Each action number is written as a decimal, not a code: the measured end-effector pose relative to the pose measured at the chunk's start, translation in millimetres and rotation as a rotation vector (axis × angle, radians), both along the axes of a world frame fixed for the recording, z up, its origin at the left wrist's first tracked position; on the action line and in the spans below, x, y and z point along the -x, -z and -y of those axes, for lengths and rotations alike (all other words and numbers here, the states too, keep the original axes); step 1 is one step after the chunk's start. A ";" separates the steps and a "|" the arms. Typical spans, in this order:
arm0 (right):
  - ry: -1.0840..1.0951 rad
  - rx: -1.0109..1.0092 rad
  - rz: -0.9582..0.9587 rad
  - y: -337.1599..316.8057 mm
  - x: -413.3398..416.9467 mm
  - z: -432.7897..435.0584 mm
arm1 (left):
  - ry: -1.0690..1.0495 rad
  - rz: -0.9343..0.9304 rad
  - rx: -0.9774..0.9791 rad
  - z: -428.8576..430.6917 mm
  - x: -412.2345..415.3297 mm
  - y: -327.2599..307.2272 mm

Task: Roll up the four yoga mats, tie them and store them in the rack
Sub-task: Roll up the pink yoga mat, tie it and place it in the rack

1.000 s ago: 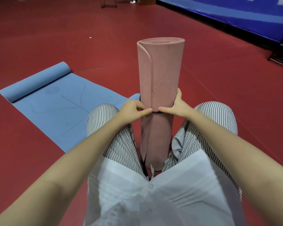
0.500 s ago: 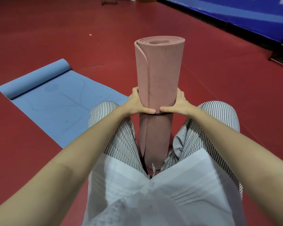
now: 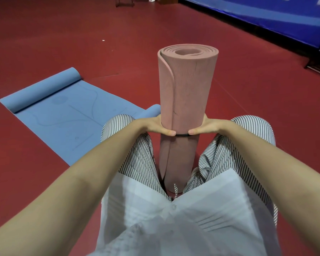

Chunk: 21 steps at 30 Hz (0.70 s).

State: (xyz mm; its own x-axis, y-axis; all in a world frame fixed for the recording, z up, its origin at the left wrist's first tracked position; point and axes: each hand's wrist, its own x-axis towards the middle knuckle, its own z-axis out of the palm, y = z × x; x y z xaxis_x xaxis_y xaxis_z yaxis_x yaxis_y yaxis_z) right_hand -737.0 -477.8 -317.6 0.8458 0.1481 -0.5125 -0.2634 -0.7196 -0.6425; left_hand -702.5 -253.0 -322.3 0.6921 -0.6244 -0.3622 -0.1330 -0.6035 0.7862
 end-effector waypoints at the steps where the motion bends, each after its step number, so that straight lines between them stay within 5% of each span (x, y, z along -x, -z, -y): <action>1: -0.007 0.019 -0.021 0.7 -0.3 0.1 | 0.015 -0.007 -0.007 0.4 0.5 -0.3; 7: -0.028 0.150 -0.066 9.3 -1.3 0.8 | -0.005 0.018 -0.012 4.9 -0.9 5.2; 21: 0.157 -0.273 0.190 12.9 -13.6 3.6 | -0.248 0.065 0.305 6.7 -12.4 1.9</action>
State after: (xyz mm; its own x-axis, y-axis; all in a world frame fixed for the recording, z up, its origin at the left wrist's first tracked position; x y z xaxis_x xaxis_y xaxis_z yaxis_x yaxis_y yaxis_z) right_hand -723.3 -481.4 -330.5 0.9453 0.1182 -0.3039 -0.2150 -0.4748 -0.8534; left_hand -690.0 -259.7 -324.2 0.8509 -0.5073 -0.1367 -0.0676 -0.3638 0.9290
